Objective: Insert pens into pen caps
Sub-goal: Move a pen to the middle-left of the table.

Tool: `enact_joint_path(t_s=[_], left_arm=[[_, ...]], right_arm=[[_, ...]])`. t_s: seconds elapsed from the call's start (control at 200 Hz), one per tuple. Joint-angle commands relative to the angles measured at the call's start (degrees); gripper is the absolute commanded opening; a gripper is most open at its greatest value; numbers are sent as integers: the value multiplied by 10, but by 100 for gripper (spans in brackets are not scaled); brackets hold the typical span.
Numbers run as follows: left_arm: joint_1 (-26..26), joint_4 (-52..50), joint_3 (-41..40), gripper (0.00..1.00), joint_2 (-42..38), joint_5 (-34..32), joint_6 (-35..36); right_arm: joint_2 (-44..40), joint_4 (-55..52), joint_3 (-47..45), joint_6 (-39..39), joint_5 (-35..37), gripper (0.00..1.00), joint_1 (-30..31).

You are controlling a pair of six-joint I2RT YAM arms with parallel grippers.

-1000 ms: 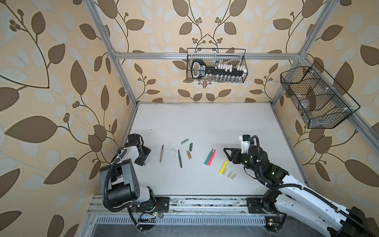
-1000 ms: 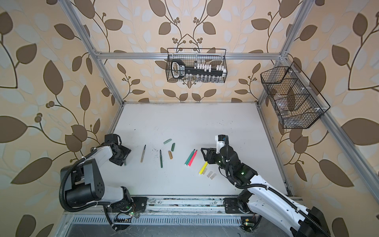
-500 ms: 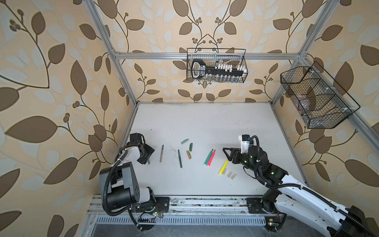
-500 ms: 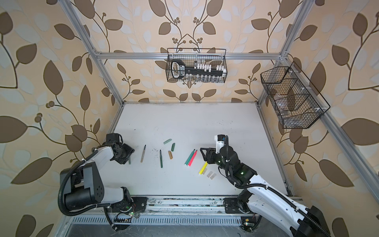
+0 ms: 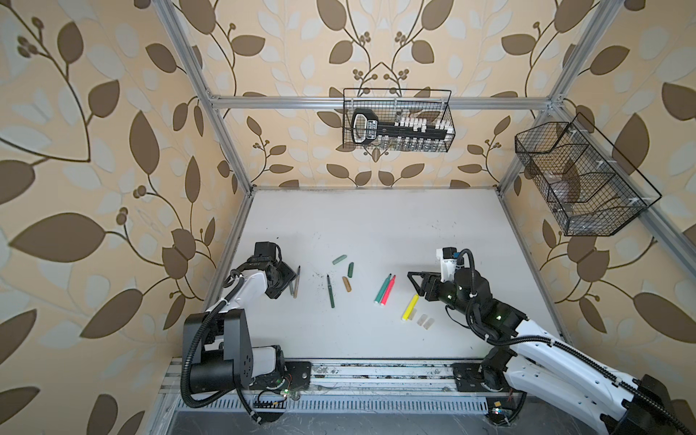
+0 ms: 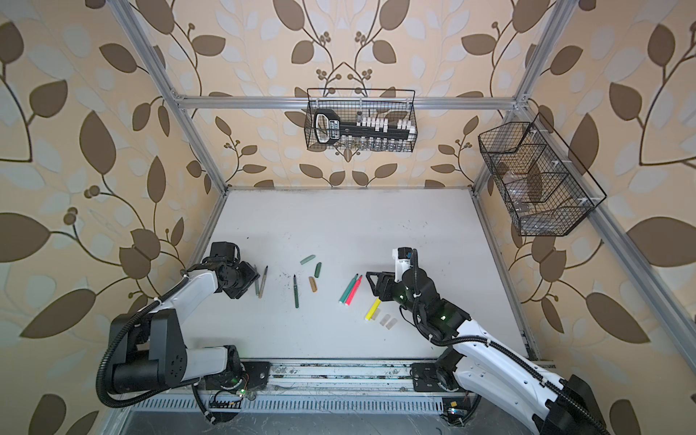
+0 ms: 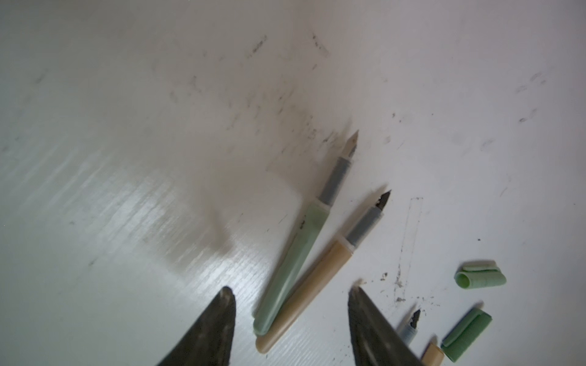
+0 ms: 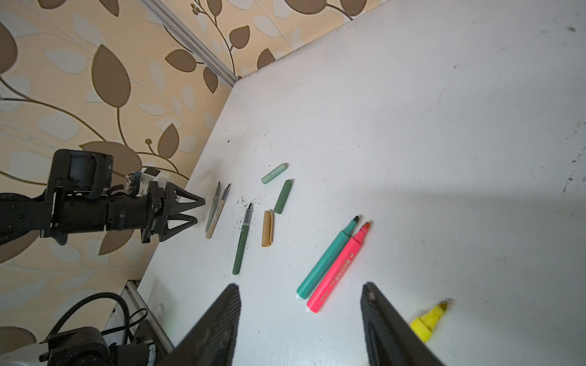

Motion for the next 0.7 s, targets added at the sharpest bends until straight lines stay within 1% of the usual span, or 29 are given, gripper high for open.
enact_joint_path(t_s=[0.0, 0.12, 0.195, 0.42, 0.49, 0.605, 0.695], left_arm=[[-3, -22, 8, 58, -18, -15, 9], [-5, -16, 8, 58, -9, -6, 14], [-16, -4, 8, 57, -8, 1, 20], [-84, -27, 19, 57, -43, -41, 18], [-130, -40, 18, 57, -67, -71, 0], [-231, -36, 4, 57, -100, -110, -50], [-318, -21, -2, 57, -100, -154, -87]], right_arm=[[4, 10, -5, 6, 5, 62, 5], [11, 15, -4, 8, 6, 62, 8], [15, 15, -2, 8, 8, 62, 11], [23, 14, 4, 9, 19, 61, 19], [27, 11, 10, 8, 27, 61, 26], [38, 8, 19, 7, 40, 61, 36], [45, 10, 23, 8, 47, 61, 43]])
